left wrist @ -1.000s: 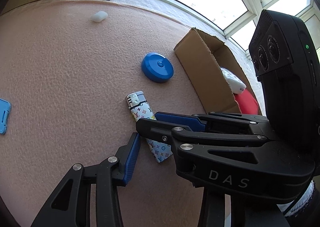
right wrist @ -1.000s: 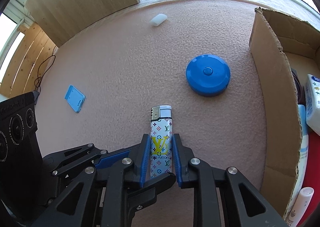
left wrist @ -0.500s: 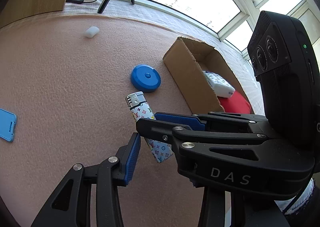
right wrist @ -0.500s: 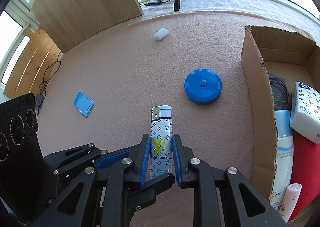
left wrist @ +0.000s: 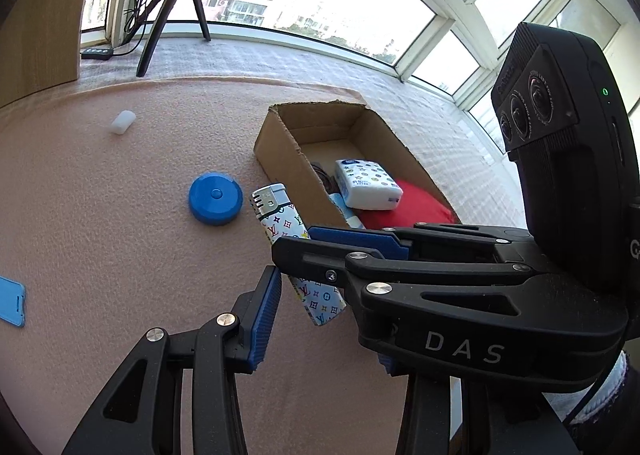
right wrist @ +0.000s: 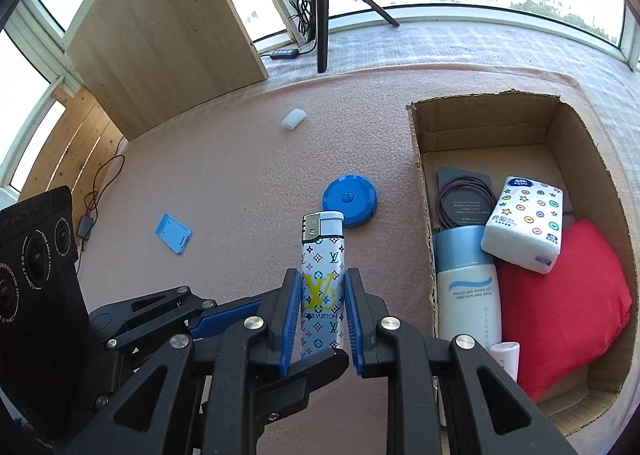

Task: Organize objects
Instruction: 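Lift the lighter with the right tool and carry it over the box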

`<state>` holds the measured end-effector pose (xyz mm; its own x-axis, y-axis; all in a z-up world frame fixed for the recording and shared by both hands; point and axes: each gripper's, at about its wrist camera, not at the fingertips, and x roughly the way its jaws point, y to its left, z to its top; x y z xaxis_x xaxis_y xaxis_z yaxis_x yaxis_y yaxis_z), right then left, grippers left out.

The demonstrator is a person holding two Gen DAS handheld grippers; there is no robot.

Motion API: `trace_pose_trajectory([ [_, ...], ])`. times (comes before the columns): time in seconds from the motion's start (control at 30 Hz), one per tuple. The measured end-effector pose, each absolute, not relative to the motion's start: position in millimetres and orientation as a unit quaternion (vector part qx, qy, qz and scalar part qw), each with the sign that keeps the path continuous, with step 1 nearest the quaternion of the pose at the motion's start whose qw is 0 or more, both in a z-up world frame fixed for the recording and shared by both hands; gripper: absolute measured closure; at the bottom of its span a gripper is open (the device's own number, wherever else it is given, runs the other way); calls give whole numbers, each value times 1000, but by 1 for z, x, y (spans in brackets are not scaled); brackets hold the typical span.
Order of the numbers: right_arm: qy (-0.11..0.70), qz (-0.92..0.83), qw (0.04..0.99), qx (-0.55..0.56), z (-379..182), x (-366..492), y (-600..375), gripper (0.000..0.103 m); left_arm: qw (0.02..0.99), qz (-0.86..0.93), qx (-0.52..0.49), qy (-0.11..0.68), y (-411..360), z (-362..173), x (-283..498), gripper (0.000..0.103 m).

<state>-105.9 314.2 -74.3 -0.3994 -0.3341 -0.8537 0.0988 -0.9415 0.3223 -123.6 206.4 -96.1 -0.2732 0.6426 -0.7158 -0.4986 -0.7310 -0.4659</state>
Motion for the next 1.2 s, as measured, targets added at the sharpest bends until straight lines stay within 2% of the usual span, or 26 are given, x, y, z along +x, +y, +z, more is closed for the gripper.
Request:
trace_pose_trajectory([
  [0.5, -142, -843, 65, 516, -59, -63, 388, 83, 435, 763, -476, -40, 286, -78, -93, 58],
  [0.63, -150, -843, 52, 514, -58, -54, 402, 83, 448, 755, -478, -32, 304, -78, -86, 62],
  [0.93, -162, -844, 46, 510, -59, -46, 412, 82, 457, 747, -483, -24, 317, -79, -84, 63],
  [1.2, -166, -847, 41, 503, -56, -43, 410, 74, 445, 754, -483, -24, 303, -79, -84, 63],
])
